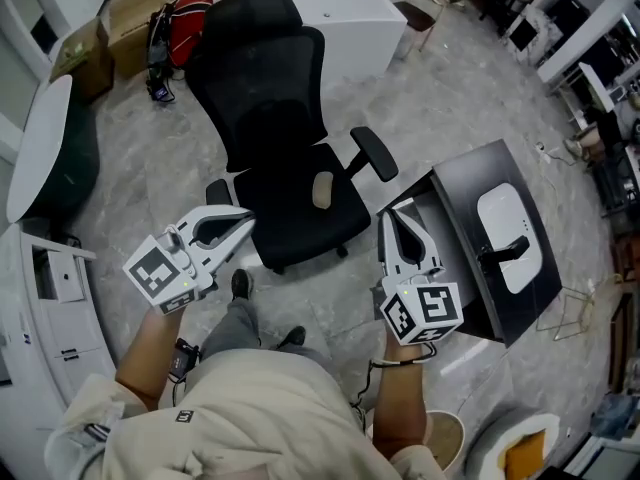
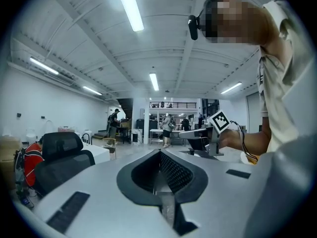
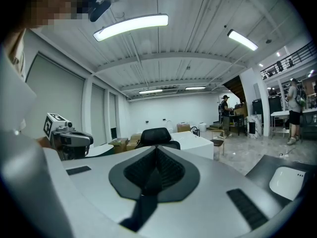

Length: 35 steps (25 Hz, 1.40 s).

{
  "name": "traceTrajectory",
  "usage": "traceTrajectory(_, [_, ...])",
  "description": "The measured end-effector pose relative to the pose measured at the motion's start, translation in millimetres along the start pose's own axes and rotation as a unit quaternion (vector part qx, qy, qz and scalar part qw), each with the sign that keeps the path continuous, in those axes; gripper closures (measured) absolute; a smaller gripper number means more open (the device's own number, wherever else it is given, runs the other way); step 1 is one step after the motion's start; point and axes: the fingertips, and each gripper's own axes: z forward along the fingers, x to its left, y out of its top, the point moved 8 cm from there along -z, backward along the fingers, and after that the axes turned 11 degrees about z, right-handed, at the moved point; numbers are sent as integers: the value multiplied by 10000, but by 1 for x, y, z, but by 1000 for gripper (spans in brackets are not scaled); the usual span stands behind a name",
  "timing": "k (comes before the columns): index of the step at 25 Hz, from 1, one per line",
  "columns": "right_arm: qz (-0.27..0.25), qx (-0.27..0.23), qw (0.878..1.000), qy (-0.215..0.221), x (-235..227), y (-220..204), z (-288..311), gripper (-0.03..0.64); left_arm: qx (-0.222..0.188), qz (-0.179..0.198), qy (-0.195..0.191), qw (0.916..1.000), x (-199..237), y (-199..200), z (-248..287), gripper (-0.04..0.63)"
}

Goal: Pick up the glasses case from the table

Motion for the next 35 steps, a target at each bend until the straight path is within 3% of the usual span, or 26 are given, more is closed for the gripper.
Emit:
traceTrajectory(10, [-19,-341,9932,-1110,4,14,21,592,-345,245,-1003,9941,90,0,50,580])
traceTrajectory(13, [16,-455,9900,-1335,12,18,35,592,-430,451,-1214,9906,117,3,58,580])
traceTrajectory(20, [64,-564,9827,-1764,23,12,63,592,-412,415,-1691,9839,159,-14,73,580])
traceTrajectory(27, [11,-562,9781,-2006,38,13,94,592,-612,445,-1863,9796,200,-19,74,580])
traceTrajectory(35, [-195,-473,9757,-2132,54,23,109,592,-807,266,-1785,9803,225,-30,61,580])
